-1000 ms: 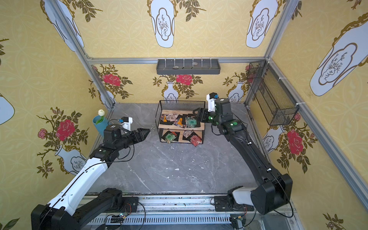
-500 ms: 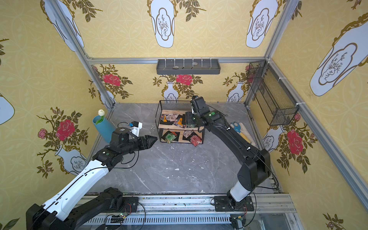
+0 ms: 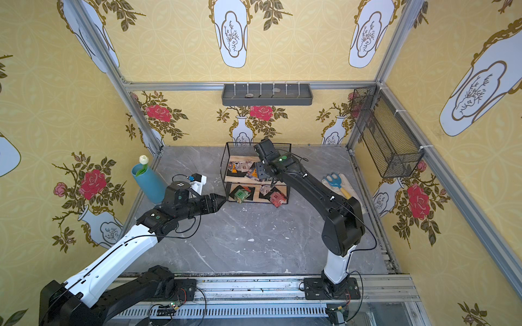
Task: Remove the tea bags from the shelf
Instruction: Pick up the tea bag from the shelf.
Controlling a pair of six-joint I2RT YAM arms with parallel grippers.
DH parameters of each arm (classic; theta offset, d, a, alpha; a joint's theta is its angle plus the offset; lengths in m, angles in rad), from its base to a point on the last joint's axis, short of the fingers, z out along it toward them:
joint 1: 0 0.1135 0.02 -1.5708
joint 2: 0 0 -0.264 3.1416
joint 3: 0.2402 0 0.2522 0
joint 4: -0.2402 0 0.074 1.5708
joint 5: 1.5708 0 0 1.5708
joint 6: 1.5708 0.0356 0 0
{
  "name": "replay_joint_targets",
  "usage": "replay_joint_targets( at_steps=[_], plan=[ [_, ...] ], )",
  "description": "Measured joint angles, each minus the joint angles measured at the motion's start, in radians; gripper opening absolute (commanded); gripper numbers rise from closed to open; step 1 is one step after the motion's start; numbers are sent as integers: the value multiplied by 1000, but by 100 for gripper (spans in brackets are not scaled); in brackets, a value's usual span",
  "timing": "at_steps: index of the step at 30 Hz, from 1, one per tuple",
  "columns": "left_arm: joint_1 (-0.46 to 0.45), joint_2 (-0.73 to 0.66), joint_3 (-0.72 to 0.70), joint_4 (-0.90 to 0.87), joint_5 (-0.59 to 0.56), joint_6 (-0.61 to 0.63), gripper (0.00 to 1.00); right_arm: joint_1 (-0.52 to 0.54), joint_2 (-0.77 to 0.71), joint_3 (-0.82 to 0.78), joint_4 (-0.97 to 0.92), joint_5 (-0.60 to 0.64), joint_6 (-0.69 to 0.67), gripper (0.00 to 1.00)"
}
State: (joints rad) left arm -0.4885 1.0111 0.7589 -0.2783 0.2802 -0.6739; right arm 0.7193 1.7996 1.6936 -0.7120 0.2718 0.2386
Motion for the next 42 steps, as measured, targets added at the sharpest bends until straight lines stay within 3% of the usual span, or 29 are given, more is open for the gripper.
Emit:
replay_joint_targets(
  at_steps=[13,20,42],
  plan=[
    [-1,6,-3,0,-18,-7,78,16,68,44,-35,53,-3,65],
    [-1,4,-4,0,-23,-7,78,16,74,27,-36,51,-1,58],
    [-1,-6,-12,-2,-40,-7,78,5,59,-3,11,28,0,22]
  ],
)
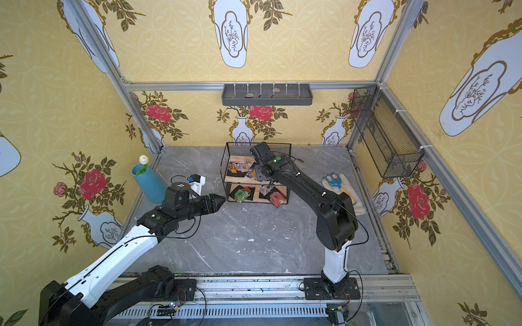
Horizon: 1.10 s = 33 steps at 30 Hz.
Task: Remove the tea bags from the shelf
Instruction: Pick up the tea bag from the shelf.
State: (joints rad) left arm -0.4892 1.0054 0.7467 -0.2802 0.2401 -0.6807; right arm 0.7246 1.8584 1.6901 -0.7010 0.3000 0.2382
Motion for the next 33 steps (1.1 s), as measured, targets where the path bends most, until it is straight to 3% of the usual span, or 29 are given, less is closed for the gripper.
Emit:
replay_joint_targets(
  at_steps=[17,33],
  plan=[
    [0,-13,-23,-4,-5,0,78,8,0,30,-23,-20,-4,0],
    [0,-26,-32,-4,-8,-22,79,45,-80,40,-36,28,-29,0]
  ],
)
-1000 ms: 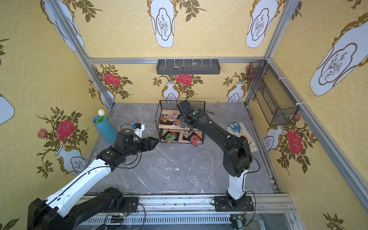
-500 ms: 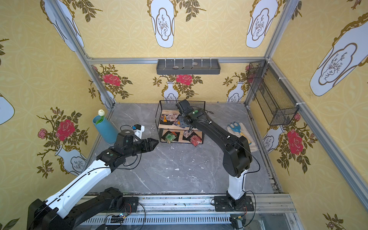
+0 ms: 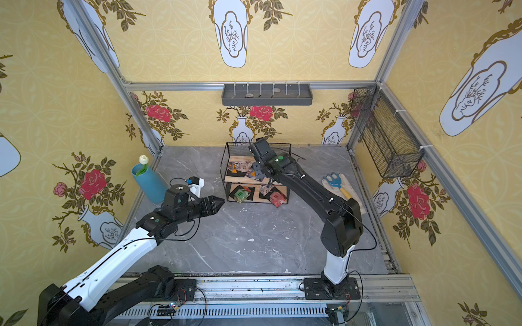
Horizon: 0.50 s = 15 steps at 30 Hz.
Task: Remove the tea bags from the shelf
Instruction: Pick up the tea bag from the shelf, then place the tea bag at the center of the board.
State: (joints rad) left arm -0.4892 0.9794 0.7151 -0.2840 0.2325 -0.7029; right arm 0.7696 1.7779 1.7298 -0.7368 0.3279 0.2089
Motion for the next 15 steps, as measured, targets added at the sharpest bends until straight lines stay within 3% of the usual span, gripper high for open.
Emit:
replay_joint_targets(
  at_steps=[15],
  plan=[
    [-29,21,-6,9,20,-16,79,101,-273,-257,3,20,83,0]
  ],
)
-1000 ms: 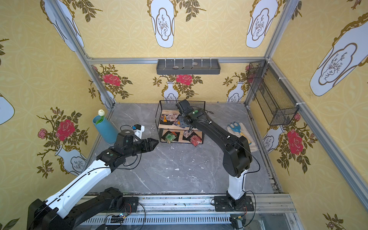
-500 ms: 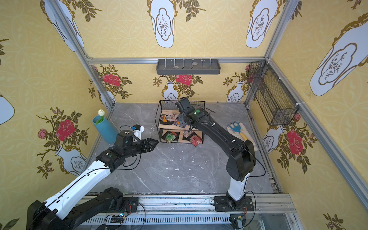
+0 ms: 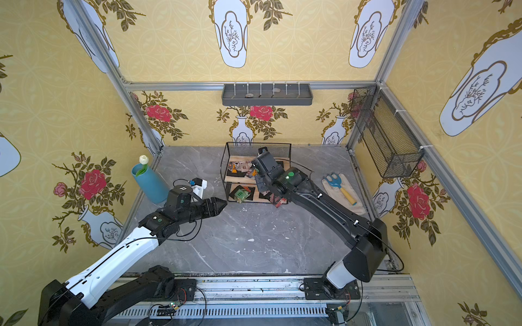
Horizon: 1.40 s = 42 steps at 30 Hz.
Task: Remove the tea bags from the shelf
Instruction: Place the tea bag at the center of the board.
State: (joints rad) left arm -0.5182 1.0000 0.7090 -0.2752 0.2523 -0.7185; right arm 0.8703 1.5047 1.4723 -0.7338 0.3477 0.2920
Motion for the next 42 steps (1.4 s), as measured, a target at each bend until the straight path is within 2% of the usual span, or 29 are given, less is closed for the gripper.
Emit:
replay_joint_targets(
  at_steps=[14,17,22,30,42],
  plan=[
    [-114,76,-11,46,-19,-15,80,8,-326,-428,-29,37,266,0],
    [-140,109,-10,62,-30,-19,80,-30,-387,-517,-30,49,324,0],
    [-175,167,-5,96,-36,-24,80,-175,-475,-667,3,40,393,0],
    [-219,226,-5,148,-50,-27,80,-352,-469,-797,128,-18,434,0],
    [-238,262,-16,193,-66,-26,80,-500,-375,-909,343,-61,470,0]
  ],
)
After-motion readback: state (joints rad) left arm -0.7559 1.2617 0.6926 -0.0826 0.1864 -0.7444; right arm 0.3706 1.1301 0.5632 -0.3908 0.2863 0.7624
